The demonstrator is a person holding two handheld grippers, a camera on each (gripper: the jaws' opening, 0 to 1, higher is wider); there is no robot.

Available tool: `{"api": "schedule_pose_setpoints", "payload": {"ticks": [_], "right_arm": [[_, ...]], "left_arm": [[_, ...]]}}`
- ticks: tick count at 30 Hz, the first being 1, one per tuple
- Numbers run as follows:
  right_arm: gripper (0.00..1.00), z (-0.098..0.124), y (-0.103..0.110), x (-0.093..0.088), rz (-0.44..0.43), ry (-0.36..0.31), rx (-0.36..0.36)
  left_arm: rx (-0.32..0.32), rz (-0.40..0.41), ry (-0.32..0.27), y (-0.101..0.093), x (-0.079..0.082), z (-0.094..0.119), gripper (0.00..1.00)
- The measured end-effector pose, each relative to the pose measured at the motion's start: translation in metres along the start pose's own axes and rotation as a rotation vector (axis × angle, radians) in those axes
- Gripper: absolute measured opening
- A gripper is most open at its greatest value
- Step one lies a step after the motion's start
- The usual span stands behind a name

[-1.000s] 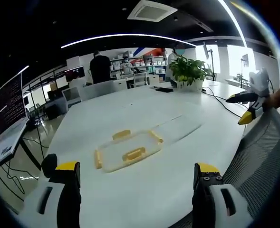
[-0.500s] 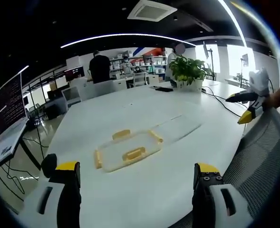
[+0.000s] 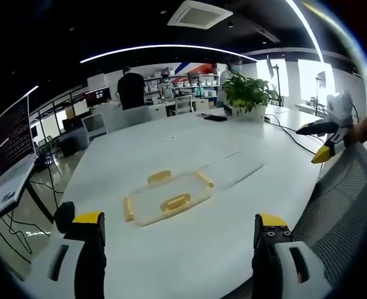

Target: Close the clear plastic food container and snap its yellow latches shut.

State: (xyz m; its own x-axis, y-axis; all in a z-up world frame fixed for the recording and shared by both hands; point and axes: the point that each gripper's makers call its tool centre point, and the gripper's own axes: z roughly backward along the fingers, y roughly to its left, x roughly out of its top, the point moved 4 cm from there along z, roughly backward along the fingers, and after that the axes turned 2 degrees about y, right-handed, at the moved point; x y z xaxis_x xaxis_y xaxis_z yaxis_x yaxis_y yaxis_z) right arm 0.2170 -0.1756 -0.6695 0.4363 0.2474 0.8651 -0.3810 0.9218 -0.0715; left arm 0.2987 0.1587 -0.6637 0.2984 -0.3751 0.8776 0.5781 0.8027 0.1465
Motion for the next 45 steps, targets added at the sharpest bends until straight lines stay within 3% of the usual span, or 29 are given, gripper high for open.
{"api": "schedule_pose_setpoints", "payload": {"ticks": [18, 27, 45], "right_arm": [[0.92, 0.0, 0.0, -0.001, 0.02, 0.044, -0.001], [0.94, 0.001, -0.001, 0.011, 0.039, 0.046, 0.012], [0.92, -0.008, 0.004, 0.037, 0.171, 0.114, 0.177]], "left_arm": [[-0.007, 0.057, -0.01, 0.003, 0.002, 0.001, 0.98], [-0.001, 0.061, 0.002, 0.01, 0.005, 0.007, 0.99], [-0.027, 0.003, 0.023, 0.042, 0.023, 0.01, 0.99]]}}
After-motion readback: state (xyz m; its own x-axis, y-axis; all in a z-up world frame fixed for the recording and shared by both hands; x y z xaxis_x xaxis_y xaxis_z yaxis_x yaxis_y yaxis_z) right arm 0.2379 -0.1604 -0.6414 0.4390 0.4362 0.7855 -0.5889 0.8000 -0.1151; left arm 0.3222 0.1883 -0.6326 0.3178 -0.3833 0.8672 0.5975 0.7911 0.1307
